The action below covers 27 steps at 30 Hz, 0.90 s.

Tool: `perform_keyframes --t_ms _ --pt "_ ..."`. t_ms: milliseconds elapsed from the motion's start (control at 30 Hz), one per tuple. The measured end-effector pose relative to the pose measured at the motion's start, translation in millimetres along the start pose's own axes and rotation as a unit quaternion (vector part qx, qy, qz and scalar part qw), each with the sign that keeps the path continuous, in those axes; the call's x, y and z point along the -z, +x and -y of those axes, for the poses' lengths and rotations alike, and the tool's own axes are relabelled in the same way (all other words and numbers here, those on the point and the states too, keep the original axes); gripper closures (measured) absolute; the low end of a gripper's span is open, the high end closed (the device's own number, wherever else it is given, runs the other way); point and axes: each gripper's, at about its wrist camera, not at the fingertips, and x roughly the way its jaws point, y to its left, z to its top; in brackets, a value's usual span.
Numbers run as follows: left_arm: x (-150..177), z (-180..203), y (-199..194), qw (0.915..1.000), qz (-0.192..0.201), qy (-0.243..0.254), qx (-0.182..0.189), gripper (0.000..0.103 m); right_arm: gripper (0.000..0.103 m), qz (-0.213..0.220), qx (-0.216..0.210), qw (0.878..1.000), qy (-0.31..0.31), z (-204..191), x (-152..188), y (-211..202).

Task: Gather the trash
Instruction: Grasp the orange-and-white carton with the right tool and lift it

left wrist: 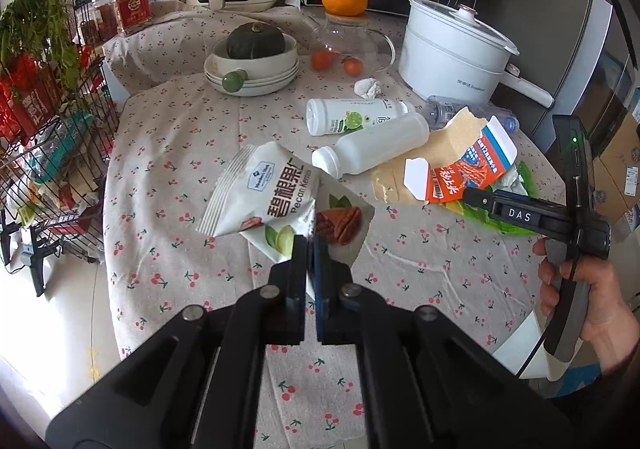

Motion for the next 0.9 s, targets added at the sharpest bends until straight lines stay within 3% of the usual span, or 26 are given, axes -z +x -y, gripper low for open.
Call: perform_keyframes --t_ms 67,133,233,300,367,900 --pt "-1.2 -3.8 0.2 1.0 0.0 -0.004 0.0 0.099 0.038 0.009 -0.002 1.0 0.009 3.4 -3.0 3.8" --pt "-2.8 -5.1 -0.6 1.0 0.002 -0.007 0.001 0.099 0.047 0.013 -0.005 1.0 0.019 5.0 -7.4 7.9" --pt "-4.4 -5.8 -2.4 0.9999 0.006 -0.012 0.004 0.099 0.066 0.015 -0.01 0.999 0.03 6.3 -11.8 8.6" --pt "-4.7 -6.1 -3.6 0.9999 0.008 -0.014 0.005 0.099 0.087 0.02 -0.007 0.999 0.028 4.0 -13.8 5.4" --pt "-5.1 -6.2 -4.7 0.9998 0.01 -0.017 0.006 0.099 0.095 0.029 -0.004 0.999 0.026 1.3 -15.6 -0.5" --pt "-6.8 -1.5 -21.5 0.9983 0.04 -0.029 0.029 0.099 0.1 0.128 0.008 0.991 -0.03 -12.8 -19.7 -101.9"
